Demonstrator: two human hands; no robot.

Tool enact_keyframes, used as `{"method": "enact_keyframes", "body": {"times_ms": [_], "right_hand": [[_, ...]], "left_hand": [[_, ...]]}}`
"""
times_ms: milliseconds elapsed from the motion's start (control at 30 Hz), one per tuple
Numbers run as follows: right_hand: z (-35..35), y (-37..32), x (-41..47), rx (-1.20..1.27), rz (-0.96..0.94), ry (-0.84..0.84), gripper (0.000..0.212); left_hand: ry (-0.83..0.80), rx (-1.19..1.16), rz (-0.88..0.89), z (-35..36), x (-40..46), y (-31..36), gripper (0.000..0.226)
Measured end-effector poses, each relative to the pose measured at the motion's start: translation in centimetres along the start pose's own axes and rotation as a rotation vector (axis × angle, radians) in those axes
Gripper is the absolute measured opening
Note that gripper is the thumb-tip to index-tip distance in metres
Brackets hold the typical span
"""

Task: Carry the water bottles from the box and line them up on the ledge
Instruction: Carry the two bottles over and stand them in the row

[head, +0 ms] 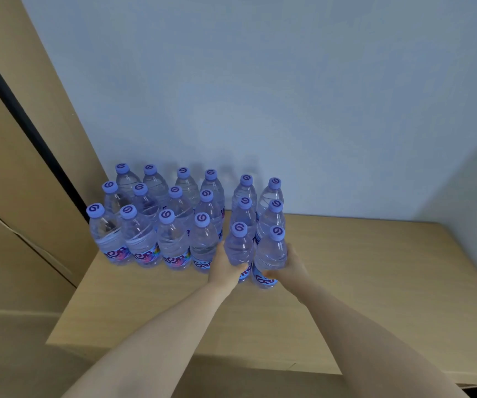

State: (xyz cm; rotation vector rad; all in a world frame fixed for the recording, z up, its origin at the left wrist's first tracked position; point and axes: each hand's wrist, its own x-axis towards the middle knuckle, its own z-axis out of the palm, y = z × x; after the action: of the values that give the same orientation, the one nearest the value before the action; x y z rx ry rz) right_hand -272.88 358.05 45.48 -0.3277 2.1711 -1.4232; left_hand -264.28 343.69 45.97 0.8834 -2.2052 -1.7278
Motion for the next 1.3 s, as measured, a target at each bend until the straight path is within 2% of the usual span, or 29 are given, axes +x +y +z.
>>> {"method": "enact_keyframes", "body": {"times_ms": [200,400,633,833,967,1067,1133,1300], "right_hand": [[-0.1,0.2,0.2,0.011,-0.032,-0.036,0.055],[0.3,0.3,-0.3,0.032,-0.018,0.039,0.053],[0.8,0.7,-0.1,-0.006,-0.03,0.048,0.057],[1.7,2.1,-1.5,-0.081,0.097,0.109,0.071],[3.8,4.3,-3.4,-0.272,0.251,0.034,0.04],[6.9,3.7,-4.1,-0.37,0.215,-0.046,0.014],[9.6,2.2,-4.5,-0.438,0.158,-0.12,0.012],[18.5,-2.7,-5.4,-0.586,0.02,-0.316,0.013]], "left_hand": [[0.03,0.066,-0.067,-0.3,-0.4,-0.4,0.047],[0.068,0.098,-0.087,-0.6,-0.6,-0.6,0.033],[0.112,0.097,-0.11,-0.1,-0.8,-0.7,0.026],[0.098,0.158,-0.144,-0.3,-2.0,-1.4,0.031],[0.014,0.262,-0.174,-2.0,-3.4,-2.7,0.031],[-0.053,0.397,-0.216,-4.8,-4.6,-4.5,0.022],[-0.075,0.466,-0.271,-7.5,-5.3,-6.0,0.015],[0.022,0.479,-0.379,-17.0,-8.0,-9.6,0.027]]}}
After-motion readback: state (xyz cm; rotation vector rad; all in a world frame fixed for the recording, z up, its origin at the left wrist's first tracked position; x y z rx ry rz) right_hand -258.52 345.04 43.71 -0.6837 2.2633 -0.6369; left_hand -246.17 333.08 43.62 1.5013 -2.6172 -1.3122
